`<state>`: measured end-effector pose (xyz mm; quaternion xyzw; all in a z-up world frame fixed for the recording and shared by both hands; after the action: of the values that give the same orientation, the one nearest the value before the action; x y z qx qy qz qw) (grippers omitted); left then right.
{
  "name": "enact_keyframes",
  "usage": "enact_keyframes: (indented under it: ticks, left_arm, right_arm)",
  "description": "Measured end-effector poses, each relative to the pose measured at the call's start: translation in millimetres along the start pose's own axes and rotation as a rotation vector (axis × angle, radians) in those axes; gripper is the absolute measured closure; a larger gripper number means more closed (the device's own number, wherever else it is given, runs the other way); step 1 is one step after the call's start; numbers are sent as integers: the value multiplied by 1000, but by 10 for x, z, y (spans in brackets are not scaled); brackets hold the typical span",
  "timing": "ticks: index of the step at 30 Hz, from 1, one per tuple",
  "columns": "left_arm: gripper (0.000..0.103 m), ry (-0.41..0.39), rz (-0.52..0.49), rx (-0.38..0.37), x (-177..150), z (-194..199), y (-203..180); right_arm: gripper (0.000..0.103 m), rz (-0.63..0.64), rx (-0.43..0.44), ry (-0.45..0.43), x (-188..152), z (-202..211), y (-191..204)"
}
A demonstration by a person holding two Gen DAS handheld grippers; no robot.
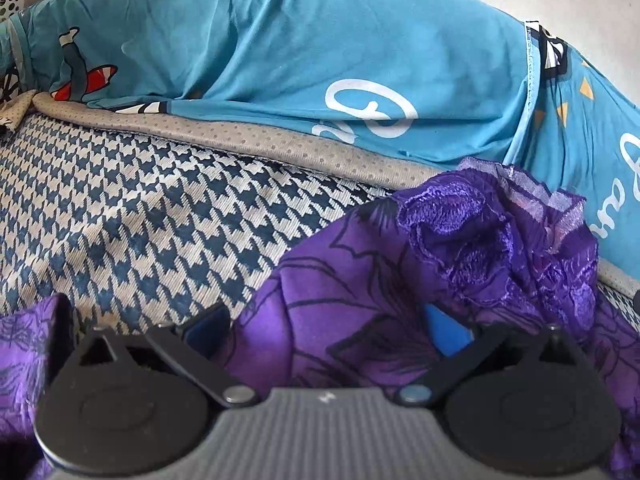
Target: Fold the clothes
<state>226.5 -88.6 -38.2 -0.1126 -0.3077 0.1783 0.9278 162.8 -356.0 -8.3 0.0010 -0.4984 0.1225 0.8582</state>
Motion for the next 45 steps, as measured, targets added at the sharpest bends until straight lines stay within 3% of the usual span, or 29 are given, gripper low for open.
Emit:
enact_keyframes:
  ticks: [3, 7, 11, 14, 16, 17, 18, 23, 28, 34, 38, 40, 43, 45]
  left_arm:
    - [0, -3, -2, -2, -3, 32, -10]
    - [0, -2, -7, -2, -29, 53, -18]
    - [0, -9, -7, -6, -39, 88, -20]
    - [0, -7, -7, -8, -47, 93, -22]
    - [0, -9, -12, -6, -55, 92, -27]
    - [0, -9, -14, -5, -56, 93, -29]
    - [0, -8, -15, -6, -57, 96, -30]
    - [0, -3, -24, -14, -63, 116, -43]
    - [0, 1, -73, -25, -130, 140, -132]
    - [0, 6, -187, -42, -301, 179, -320]
    - [0, 13, -264, -33, -480, 109, -402]
    - [0, 4, -304, -20, -552, 79, -423]
    - [0, 2, -273, -49, -533, 135, -400]
    - [0, -9, -257, -67, -520, 197, -392]
  right_arm:
    - [46, -35, 56, 25, -43, 17, -12]
    - [45, 54, 56, 57, -127, 4, 105]
    - [45, 58, 107, 89, -198, -41, 128]
    - [46, 97, 87, 89, -210, -47, 149]
    - [61, 121, 71, 90, -218, -55, 160]
    - [81, 124, 64, 95, -217, -70, 152]
    - [93, 128, 46, 98, -218, -84, 143]
    - [95, 90, -80, 53, -200, -96, -1]
    - [95, -30, -195, 35, -188, -147, -289]
    - [96, -208, -353, 88, -325, -275, -745]
    - [95, -183, -412, 140, -455, -407, -753]
    - [92, -172, -412, 157, -449, -431, -747]
    - [70, -220, -381, 144, -391, -336, -792]
    - [68, -246, -394, 114, -353, -211, -810]
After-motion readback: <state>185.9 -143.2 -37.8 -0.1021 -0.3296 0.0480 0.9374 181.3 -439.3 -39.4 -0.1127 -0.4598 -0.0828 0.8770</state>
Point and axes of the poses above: each gripper's, at about its wrist camera, not at the fingertips, and z roughly against the way its jaws point, y to its left, x to its top, the point moved 1 cm from there along -z, roughly the way its jaws point, and after that the axes turned 14 degrees about z, right-handed, at the moved point
